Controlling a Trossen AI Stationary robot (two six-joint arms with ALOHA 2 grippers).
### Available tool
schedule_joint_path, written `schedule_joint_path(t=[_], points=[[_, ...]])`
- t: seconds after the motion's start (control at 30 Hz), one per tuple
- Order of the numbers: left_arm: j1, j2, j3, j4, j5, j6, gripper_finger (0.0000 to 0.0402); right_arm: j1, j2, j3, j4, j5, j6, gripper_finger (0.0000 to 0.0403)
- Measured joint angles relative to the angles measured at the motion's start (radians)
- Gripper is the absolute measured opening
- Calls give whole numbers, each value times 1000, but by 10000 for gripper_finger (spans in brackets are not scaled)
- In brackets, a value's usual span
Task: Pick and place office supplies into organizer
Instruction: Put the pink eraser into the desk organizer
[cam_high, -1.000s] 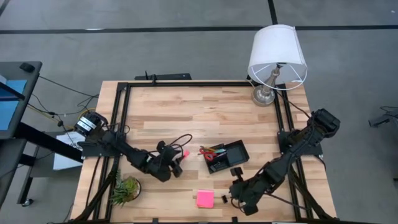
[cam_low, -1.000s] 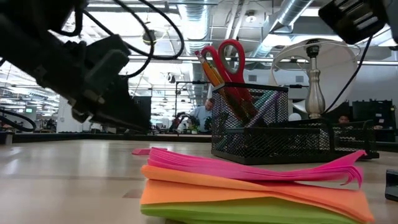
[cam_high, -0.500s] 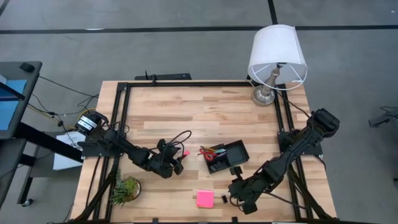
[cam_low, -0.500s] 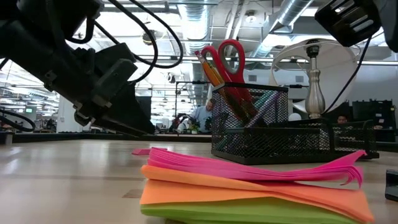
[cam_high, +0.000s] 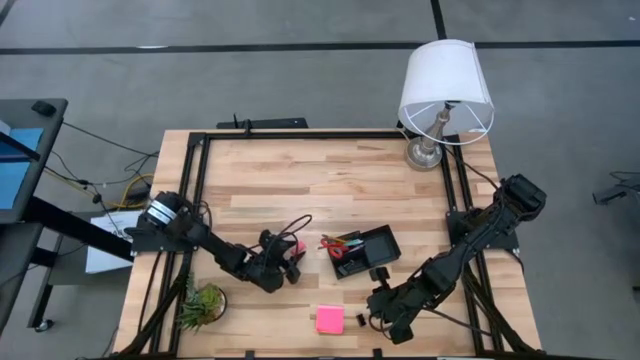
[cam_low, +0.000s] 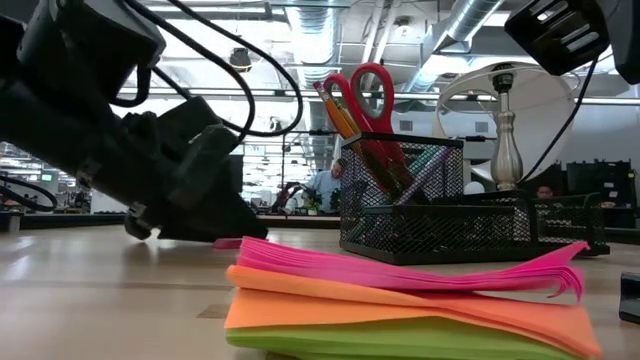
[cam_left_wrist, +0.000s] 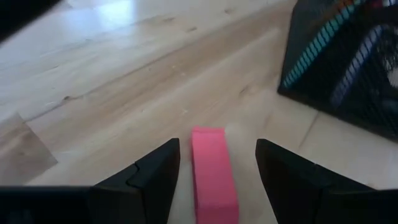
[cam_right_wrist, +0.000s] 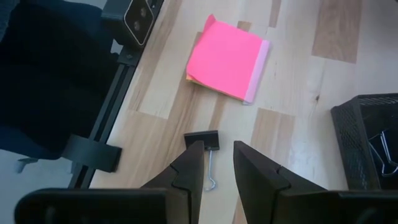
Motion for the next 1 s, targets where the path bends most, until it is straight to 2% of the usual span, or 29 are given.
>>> schedule_joint_path(t=[0.1,0.33,0.5,0.67,0.93,1.0], points=[[-17,31,4,8,-45,-14,209,0,0,0,0,0,0,81],[-55,113,69,-27,-157,81,209,0,0,0,0,1,0,81],[-57,122,104,-102,-172,52,203,0,0,0,1,1,0,81],[-56,123,106,-159,-181,-64,160,0,0,0,1,1,9,81],[-58,124,102,-97,-191,-11,56,0,0,0,-1,1,18,81],[-60,125,101,-79,-193,-18,45,0,0,0,-1,1,18,81]])
